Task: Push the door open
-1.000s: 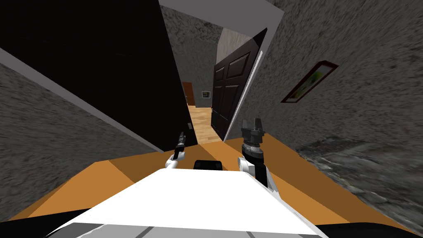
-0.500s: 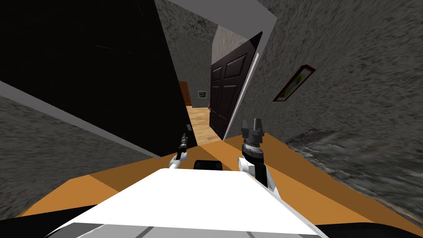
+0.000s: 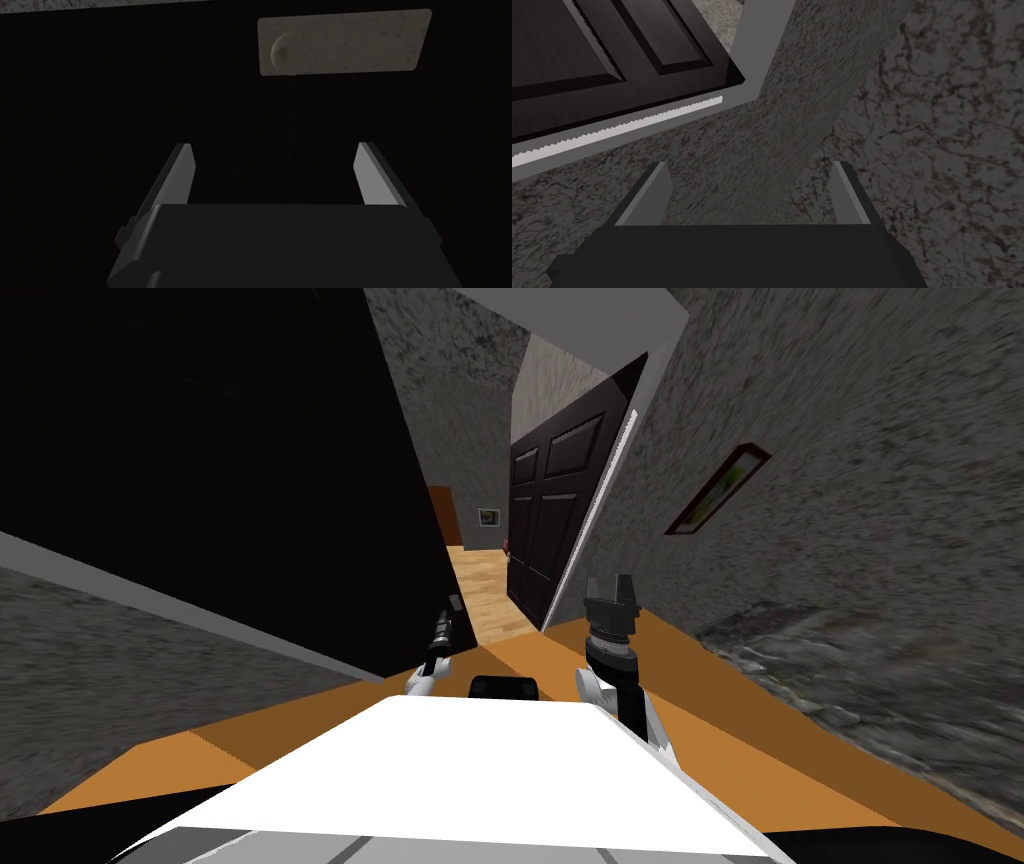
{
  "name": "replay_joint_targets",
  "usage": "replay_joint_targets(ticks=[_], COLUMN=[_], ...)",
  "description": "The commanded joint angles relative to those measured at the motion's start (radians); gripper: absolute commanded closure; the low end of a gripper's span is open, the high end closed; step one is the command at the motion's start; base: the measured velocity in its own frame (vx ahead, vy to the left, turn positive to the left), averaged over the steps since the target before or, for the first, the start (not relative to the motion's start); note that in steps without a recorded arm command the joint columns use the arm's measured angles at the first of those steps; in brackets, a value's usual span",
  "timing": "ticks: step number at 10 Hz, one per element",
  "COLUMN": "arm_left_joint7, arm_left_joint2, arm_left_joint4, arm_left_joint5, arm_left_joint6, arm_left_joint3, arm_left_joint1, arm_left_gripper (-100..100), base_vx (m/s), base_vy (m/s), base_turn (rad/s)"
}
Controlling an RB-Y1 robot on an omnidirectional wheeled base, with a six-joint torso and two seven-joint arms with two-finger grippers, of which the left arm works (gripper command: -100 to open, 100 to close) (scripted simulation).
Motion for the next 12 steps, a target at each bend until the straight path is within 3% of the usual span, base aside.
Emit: replay_joint_targets(ticks=[1, 5, 8, 9, 10, 12], arm_left_joint7=[-0.002, -0.004, -0.005, -0.006, -0.006, -0.006], arm_left_joint2=[0.006, 0.001, -0.020, -0.014, -0.014, -0.014], arm_left_joint4=[0.011, 0.020, 0.027, 0.035, 0.035, 0.035], arm_left_joint5=[0.003, 0.008, 0.012, 0.012, 0.012, 0.012], arm_left_joint6=[-0.009, -0.020, -0.029, -0.032, -0.032, -0.032], arm_left_joint3=[0.003, 0.008, 0.012, 0.012, 0.012, 0.012], arm_left_joint1=[-0.003, 0.002, 0.004, 0.001, 0.001, 0.001], arm_left_gripper=[-100, -100, -100, -100, 100, 100], base_vx=[0.203, 0.198, 0.188, 0.067, -0.014, -0.018], base_vy=[0.101, 0.056, 0.072, 0.027, -0.005, -0.006], base_turn=[-0.022, -0.024, -0.018, 0.000, -0.001, -0.002])
